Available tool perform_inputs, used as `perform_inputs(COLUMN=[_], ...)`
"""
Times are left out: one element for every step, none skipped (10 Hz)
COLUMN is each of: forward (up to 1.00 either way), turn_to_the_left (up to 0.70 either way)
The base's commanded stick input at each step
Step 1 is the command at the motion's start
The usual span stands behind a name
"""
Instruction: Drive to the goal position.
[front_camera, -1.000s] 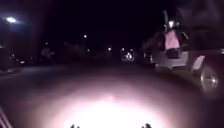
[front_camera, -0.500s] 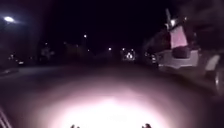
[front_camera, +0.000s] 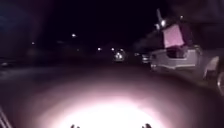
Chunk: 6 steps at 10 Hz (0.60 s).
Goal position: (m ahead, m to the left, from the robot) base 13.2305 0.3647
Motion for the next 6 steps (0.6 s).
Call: perform_inputs(forward=[0.70, 0.70, 0.70, 0.70, 0.70, 0.70], turn_to_the_left=[0.00, 0.00, 0.00, 0.00, 0.00, 0.00])
